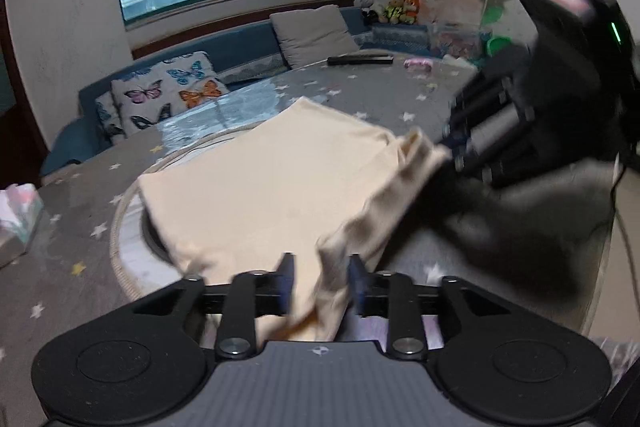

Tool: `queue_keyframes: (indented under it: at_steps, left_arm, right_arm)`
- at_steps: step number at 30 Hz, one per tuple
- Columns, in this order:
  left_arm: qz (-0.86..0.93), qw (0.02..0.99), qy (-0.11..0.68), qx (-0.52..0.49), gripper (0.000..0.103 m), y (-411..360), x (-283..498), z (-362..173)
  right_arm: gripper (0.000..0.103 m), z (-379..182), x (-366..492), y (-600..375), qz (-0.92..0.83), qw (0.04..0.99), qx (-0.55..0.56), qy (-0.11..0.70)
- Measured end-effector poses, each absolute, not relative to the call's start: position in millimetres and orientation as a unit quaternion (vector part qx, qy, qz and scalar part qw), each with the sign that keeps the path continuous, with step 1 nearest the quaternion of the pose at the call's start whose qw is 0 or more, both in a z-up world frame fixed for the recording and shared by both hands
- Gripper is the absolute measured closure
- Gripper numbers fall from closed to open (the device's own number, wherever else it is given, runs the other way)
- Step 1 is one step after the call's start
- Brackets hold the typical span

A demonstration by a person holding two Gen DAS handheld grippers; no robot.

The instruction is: Fold clothes

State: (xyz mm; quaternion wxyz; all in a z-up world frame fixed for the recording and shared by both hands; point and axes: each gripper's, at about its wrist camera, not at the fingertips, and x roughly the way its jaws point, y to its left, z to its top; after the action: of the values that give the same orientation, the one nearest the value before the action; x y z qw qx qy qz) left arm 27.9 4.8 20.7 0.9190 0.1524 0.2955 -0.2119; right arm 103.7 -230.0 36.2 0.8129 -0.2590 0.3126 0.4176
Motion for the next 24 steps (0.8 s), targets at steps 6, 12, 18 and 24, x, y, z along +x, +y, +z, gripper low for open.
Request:
queue_keyframes:
  at_steps: [6, 12, 18, 24]
  left_arm:
    - [-0.193, 0.915, 0.286, 0.21, 0.064, 0, 10, 6]
    - [-0.169, 0.905, 0.258, 0.293, 0.064, -9, 12, -9]
    - [-0.172, 0.899, 0.246, 0.317, 0.093, -7, 9, -11]
    - [-0.188, 0.91, 0.236, 0.285, 0.095, 3, -12, 18]
  right_arm:
    - [0.093, 46, 111, -230, 0.41, 0.82, -0.239, 0.319]
    - [0.093, 52, 112, -230, 0.397, 0.829, -0.229, 0.32]
    - [0.094, 50, 105, -230, 0.388, 0.838, -0.22, 0.314]
    - [0.094, 65, 77, -239, 0.389, 0.845, -0.22, 0.294]
